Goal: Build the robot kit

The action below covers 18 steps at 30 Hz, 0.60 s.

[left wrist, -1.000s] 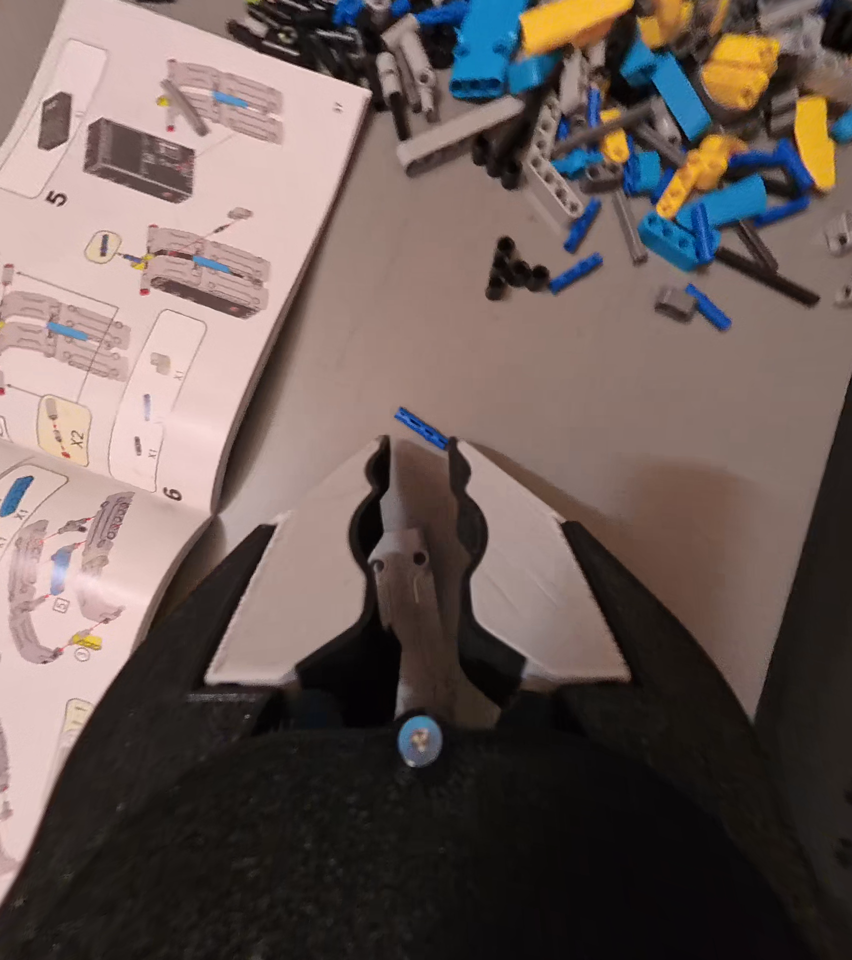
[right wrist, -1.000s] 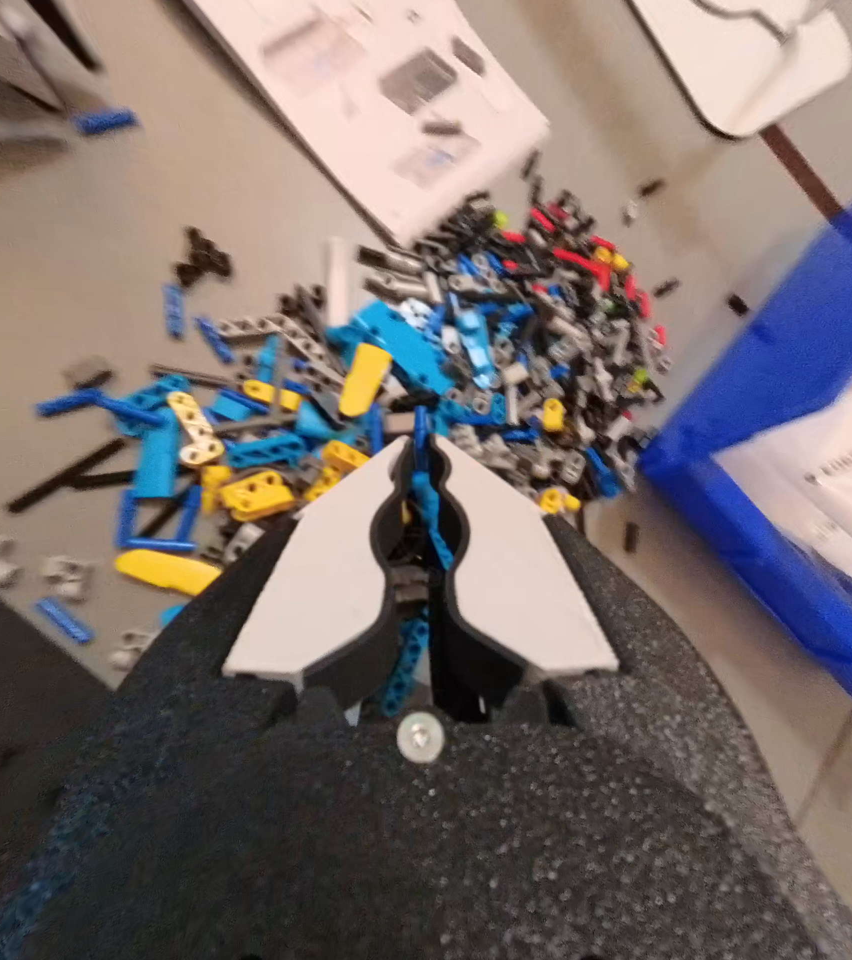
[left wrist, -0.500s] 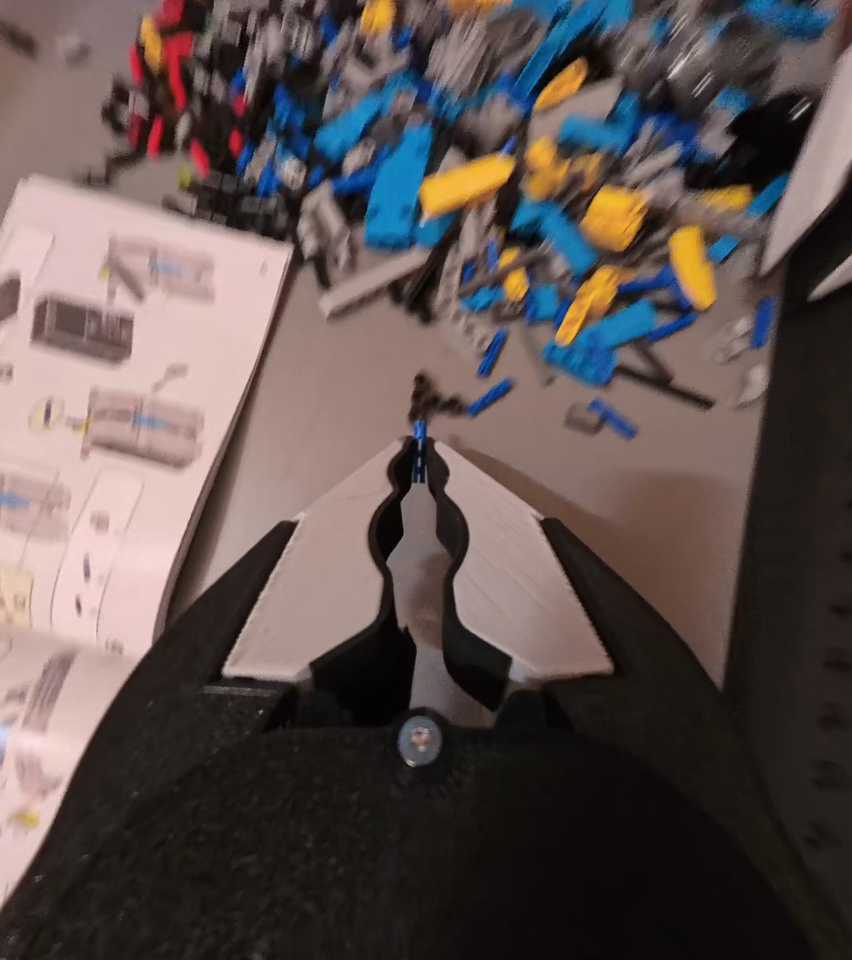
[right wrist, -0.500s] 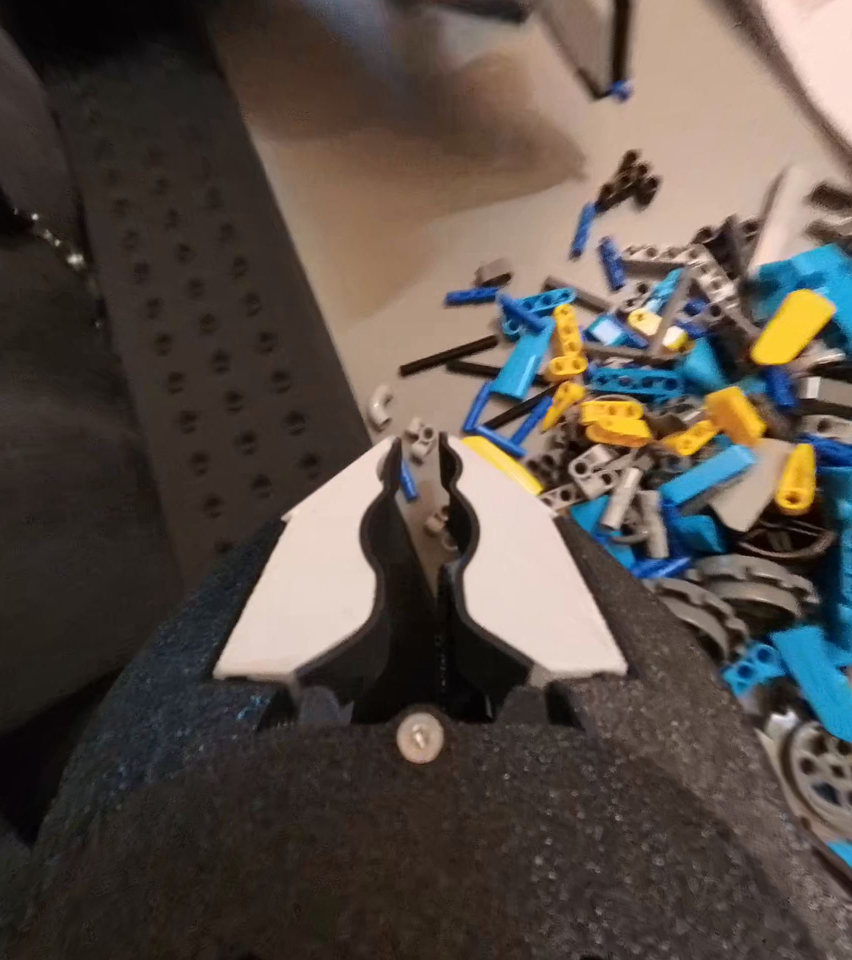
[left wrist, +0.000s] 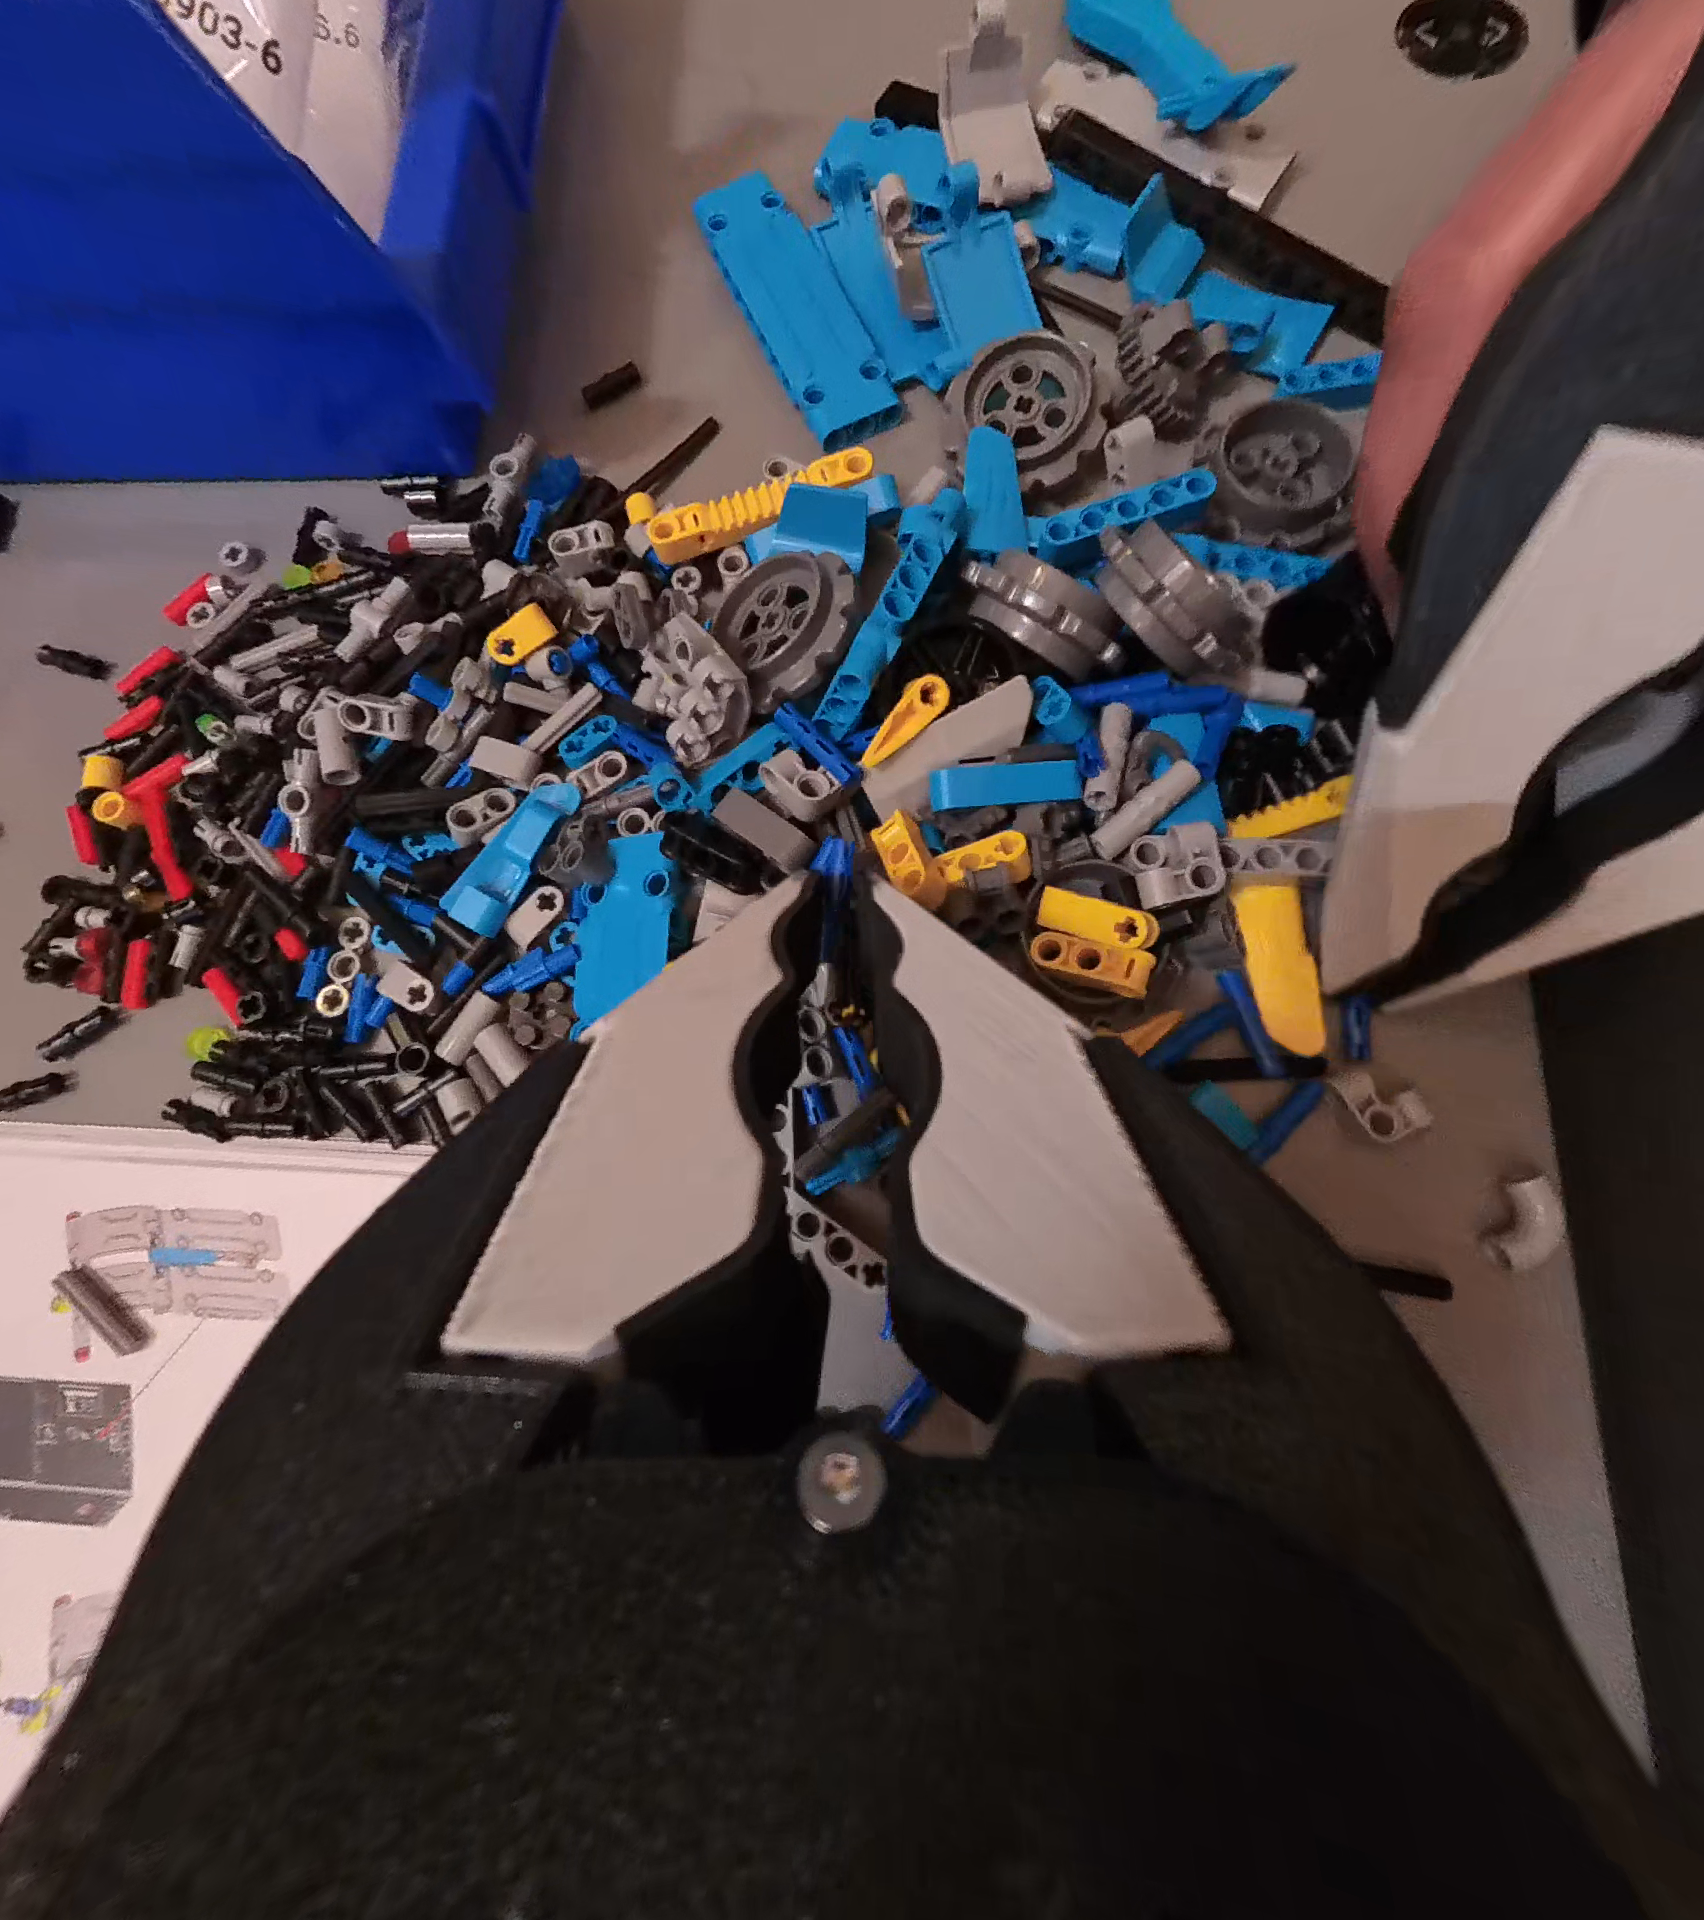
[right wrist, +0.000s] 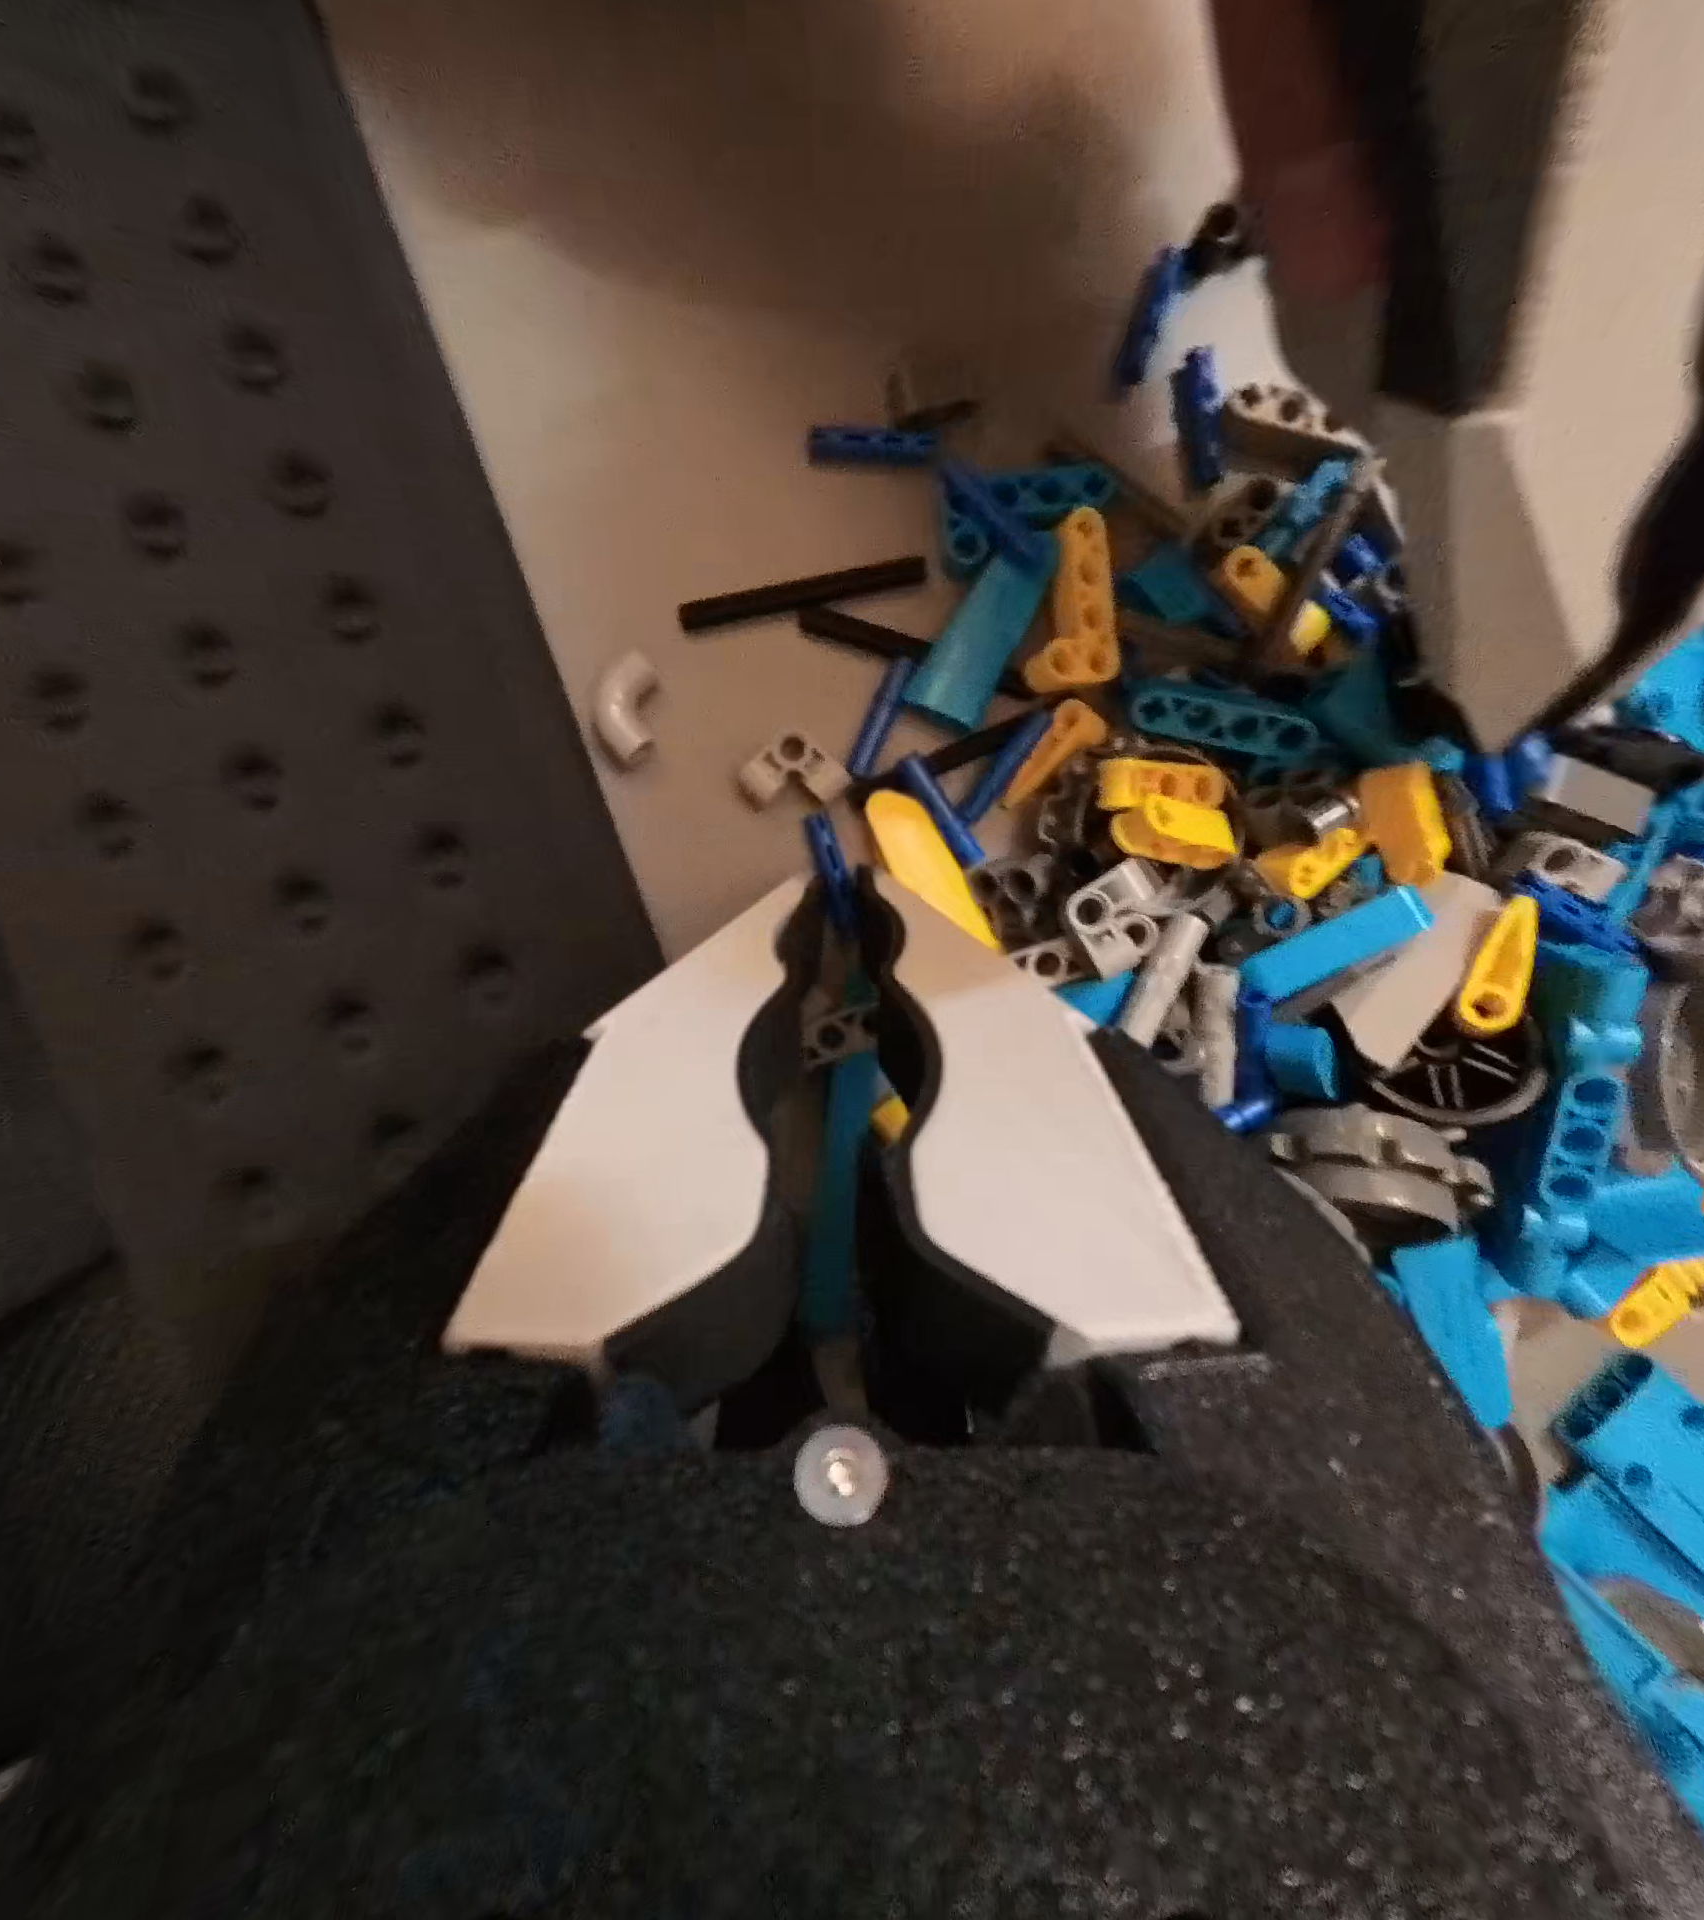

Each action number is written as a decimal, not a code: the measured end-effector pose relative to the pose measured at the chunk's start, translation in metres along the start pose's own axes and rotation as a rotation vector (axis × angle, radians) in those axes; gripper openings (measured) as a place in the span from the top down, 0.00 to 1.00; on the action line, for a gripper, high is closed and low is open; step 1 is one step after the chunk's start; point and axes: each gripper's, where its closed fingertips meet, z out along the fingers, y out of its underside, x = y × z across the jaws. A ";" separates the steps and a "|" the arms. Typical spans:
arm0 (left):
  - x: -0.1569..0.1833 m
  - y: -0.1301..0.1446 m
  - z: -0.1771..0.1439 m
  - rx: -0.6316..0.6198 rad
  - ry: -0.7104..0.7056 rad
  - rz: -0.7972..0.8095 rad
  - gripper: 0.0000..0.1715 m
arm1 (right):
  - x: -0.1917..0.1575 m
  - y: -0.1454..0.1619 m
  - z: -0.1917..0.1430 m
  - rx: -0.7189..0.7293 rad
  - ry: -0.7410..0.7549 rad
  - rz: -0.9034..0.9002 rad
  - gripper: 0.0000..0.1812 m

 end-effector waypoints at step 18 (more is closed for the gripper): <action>0.062 0.093 -0.076 -0.137 0.160 -0.017 0.87 | -0.026 -0.037 0.011 0.186 0.050 0.078 0.81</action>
